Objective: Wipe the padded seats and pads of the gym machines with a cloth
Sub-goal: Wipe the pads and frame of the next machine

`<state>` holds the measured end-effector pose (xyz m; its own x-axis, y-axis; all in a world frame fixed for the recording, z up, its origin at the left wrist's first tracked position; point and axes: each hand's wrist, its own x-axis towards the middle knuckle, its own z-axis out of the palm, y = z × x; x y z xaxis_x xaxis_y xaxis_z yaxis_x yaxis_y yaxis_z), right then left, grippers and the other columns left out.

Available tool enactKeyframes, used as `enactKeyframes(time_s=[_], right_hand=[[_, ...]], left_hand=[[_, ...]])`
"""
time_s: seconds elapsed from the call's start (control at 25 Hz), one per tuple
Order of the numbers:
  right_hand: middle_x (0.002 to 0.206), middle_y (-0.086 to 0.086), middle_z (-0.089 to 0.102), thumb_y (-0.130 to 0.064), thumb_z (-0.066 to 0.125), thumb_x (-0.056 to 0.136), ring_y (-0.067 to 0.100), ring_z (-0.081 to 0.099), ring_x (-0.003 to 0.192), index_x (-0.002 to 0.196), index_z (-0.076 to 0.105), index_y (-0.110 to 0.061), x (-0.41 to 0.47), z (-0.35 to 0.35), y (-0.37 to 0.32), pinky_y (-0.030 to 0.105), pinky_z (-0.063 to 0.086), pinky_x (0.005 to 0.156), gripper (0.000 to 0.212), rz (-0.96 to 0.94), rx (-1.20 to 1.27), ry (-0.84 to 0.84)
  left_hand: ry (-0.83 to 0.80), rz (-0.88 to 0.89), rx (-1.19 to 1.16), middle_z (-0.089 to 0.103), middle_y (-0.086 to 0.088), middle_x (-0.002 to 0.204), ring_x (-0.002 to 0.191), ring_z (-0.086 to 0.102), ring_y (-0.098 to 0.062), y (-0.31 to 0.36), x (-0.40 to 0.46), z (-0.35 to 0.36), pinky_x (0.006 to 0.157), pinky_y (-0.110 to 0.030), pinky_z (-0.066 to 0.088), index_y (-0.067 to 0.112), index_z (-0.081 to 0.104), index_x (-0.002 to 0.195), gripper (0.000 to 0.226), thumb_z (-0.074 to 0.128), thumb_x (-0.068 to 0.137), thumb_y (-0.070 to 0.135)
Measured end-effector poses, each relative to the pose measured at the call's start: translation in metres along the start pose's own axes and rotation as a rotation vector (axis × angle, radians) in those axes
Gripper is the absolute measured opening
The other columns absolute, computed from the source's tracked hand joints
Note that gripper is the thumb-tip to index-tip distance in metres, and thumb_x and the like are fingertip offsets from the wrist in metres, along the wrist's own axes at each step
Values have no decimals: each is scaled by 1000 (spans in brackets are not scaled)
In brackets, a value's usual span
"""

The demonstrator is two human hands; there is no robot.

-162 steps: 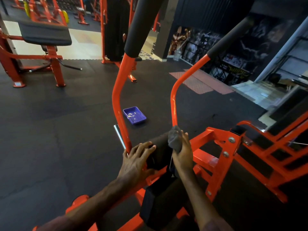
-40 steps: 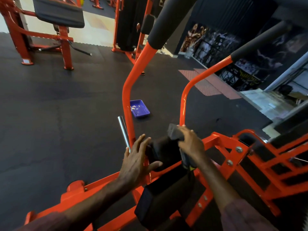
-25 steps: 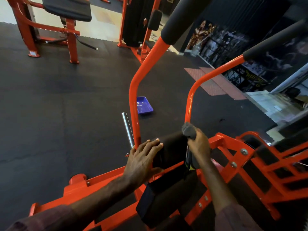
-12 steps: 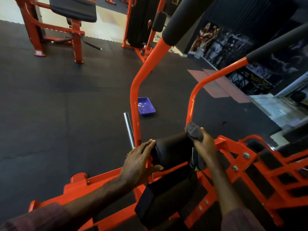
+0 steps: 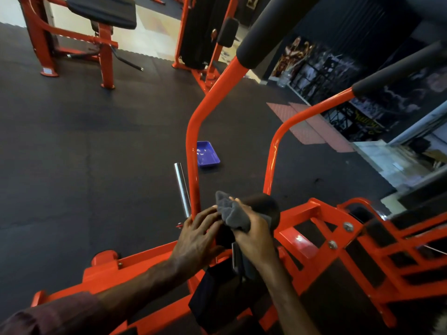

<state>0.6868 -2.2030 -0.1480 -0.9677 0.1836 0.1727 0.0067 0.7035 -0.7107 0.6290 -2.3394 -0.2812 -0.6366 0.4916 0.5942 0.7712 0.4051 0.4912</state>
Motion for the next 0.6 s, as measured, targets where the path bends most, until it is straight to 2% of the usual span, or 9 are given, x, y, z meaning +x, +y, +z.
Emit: enactKeyframes(time_s=[0.08,0.12,0.16,0.24,0.36,0.48,0.6], right_hand=[[103,-19,79,11,72,89,-3,71,102,106,75,-19,3,-25,-10,19,52,95,35,158,199,46],[89,-22,78,9,73,89,-5,70,91,96,74,-23,11,-43,-7,16,52,85,33,229,202,129],[85,-20,77,5,75,90,-3,69,89,92,73,-23,24,-59,-2,15,51,80,28,272,156,221],[96,-7,78,-5,77,89,11,72,101,100,76,-19,53,-80,18,20,51,81,17,324,-48,247],[112,16,77,-10,69,86,36,71,112,115,76,-11,70,-61,38,35,51,86,30,354,-323,93],[107,16,77,-20,53,67,41,70,106,110,76,-9,62,-30,28,44,53,91,50,216,-449,71],[109,10,78,-20,55,67,34,69,106,113,75,-12,41,-4,-2,40,51,96,51,148,-392,78]], left_hand=[[-5,42,7,51,1,157,148,46,-25,-3,0,-1,101,-55,53,19,54,149,79,82,82,49],[-13,53,2,51,1,158,148,46,-25,-5,1,-3,101,-56,52,20,54,151,79,81,82,48],[-28,61,6,50,2,160,149,45,-25,-7,1,-4,101,-57,52,22,51,154,81,80,83,48],[-76,101,57,43,5,165,154,38,-24,-10,-3,-6,103,-62,49,28,44,159,82,79,87,46],[-117,186,135,38,8,167,158,30,-24,-14,-9,-7,103,-68,46,33,38,162,75,73,96,43],[-131,191,135,38,9,167,159,29,-24,-15,-6,-10,99,-69,47,35,33,163,74,68,99,45],[-176,216,104,38,9,167,157,33,-25,-13,-6,-17,97,-67,49,36,33,163,76,68,96,48]])
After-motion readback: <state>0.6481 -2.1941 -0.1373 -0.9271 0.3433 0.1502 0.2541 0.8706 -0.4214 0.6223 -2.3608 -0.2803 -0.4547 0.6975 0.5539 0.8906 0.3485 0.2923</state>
